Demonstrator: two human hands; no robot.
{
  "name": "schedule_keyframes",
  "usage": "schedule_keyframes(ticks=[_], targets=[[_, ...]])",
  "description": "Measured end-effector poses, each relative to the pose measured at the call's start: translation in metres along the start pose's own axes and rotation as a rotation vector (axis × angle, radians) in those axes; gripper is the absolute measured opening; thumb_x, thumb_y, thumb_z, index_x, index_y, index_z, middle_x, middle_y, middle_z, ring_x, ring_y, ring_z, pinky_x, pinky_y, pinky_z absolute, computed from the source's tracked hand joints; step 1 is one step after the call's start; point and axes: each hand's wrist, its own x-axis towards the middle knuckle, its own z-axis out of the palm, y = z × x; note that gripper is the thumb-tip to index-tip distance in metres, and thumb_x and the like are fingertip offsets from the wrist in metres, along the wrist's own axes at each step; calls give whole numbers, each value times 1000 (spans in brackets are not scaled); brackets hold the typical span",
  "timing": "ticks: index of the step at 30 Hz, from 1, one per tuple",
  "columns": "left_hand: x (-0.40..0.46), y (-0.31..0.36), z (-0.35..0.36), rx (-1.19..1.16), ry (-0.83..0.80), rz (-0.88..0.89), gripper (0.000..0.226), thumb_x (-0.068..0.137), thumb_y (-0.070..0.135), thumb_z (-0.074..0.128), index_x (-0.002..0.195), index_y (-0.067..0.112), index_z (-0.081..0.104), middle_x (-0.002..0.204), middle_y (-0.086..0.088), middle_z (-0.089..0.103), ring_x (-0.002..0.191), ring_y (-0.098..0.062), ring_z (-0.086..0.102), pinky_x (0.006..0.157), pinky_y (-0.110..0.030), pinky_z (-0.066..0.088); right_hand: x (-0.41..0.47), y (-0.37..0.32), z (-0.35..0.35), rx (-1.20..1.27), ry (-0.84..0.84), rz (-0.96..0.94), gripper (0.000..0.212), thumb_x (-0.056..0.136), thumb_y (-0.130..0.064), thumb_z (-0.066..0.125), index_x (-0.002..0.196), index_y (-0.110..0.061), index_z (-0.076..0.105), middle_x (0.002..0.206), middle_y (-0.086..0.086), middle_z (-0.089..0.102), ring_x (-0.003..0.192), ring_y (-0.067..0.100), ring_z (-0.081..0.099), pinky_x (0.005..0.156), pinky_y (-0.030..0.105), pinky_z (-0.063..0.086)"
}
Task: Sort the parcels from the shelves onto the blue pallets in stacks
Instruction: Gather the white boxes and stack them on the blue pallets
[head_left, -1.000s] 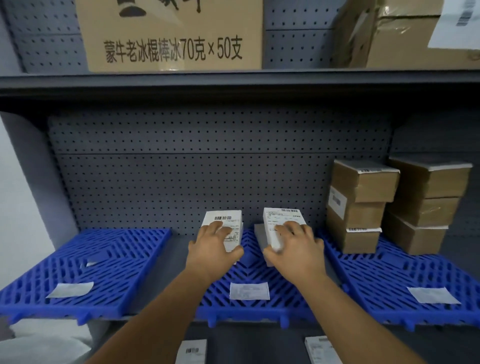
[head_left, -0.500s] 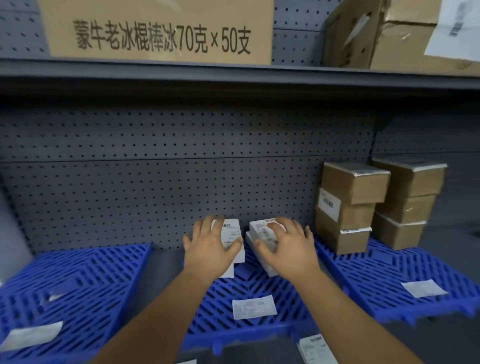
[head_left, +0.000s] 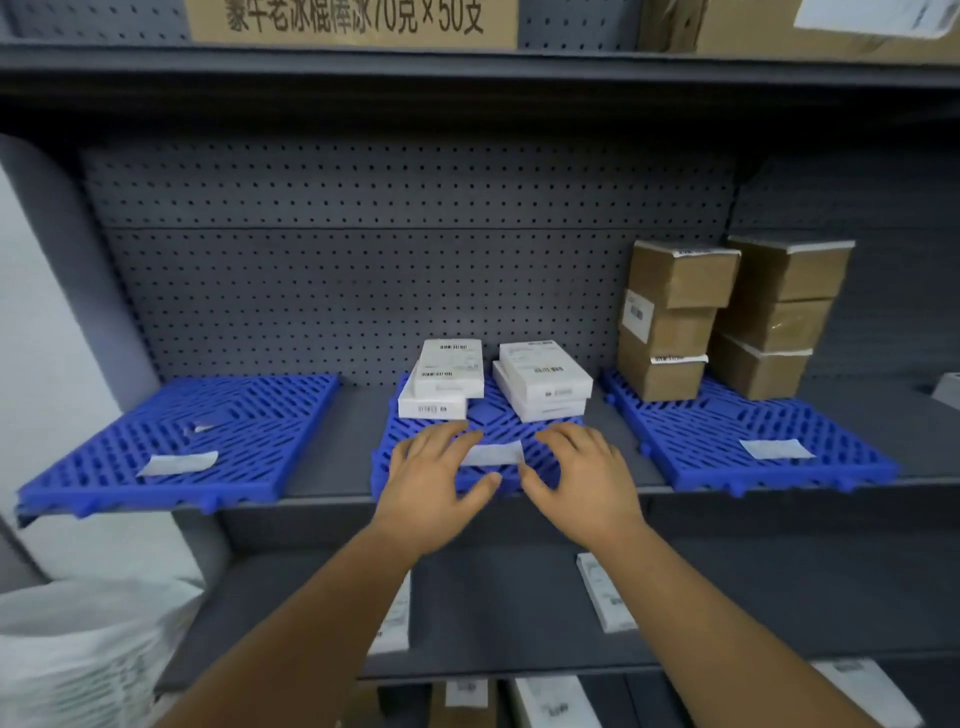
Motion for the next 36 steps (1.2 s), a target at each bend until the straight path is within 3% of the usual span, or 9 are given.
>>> schedule_keyframes(ticks=[5, 10, 20, 24, 26, 32, 36], targets=[[-61, 18, 14, 7, -49, 34, 64, 84, 67, 32, 134, 31, 48, 137, 11, 45, 129, -9, 35, 106, -41, 28, -60, 3, 6, 27, -15, -49, 55, 83, -56, 41, 116, -20, 65, 114, -3, 64, 108, 22, 57, 83, 40, 48], [-104, 18, 45, 40, -184, 25, 67, 85, 68, 25, 138, 32, 44, 140, 11, 42, 131, -11, 33, 106, -37, 25, -109, 14, 31, 5, -113, -34, 57, 82, -56, 39, 115, -20, 66, 113, -2, 64, 105, 24, 59, 81, 41, 49], [-123, -5, 123, 1, -404, -78, 74, 80, 73, 18, 141, 37, 36, 148, 12, 31, 136, -14, 26, 109, -43, 21, -145, 43, 91, -71, -388, 92, 79, 76, -66, 19, 135, -25, 51, 133, -2, 53, 125, 22, 45, 98, 41, 40], [-128, -12, 155, -45, -453, -93, 73, 79, 72, 20, 140, 36, 38, 147, 12, 33, 135, -12, 26, 109, -40, 21, -153, 51, 118, -64, -466, 146, 75, 77, -65, 26, 135, -25, 51, 136, -1, 52, 127, 24, 43, 100, 41, 36], [-127, -15, 169, -60, -481, -89, 71, 80, 70, 22, 140, 36, 38, 148, 13, 32, 135, -10, 25, 109, -39, 20, -158, 56, 132, -65, -476, 173, 78, 75, -67, 24, 133, -24, 53, 134, -1, 54, 125, 25, 45, 99, 42, 37], [-110, -23, 214, -75, -559, -79, 61, 87, 62, 33, 142, 37, 36, 151, 13, 28, 137, -10, 22, 111, -38, 16, -167, 93, 164, -49, -409, 255, 64, 77, -62, 40, 119, -20, 64, 121, 3, 63, 112, 28, 58, 87, 46, 46], [-99, -23, 248, -66, -582, -75, 70, 80, 69, 23, 142, 38, 37, 150, 13, 29, 137, -10, 23, 110, -38, 17, -157, 126, 182, -70, -434, 264, 68, 77, -62, 34, 123, -20, 61, 126, 4, 59, 115, 29, 54, 89, 46, 44]])
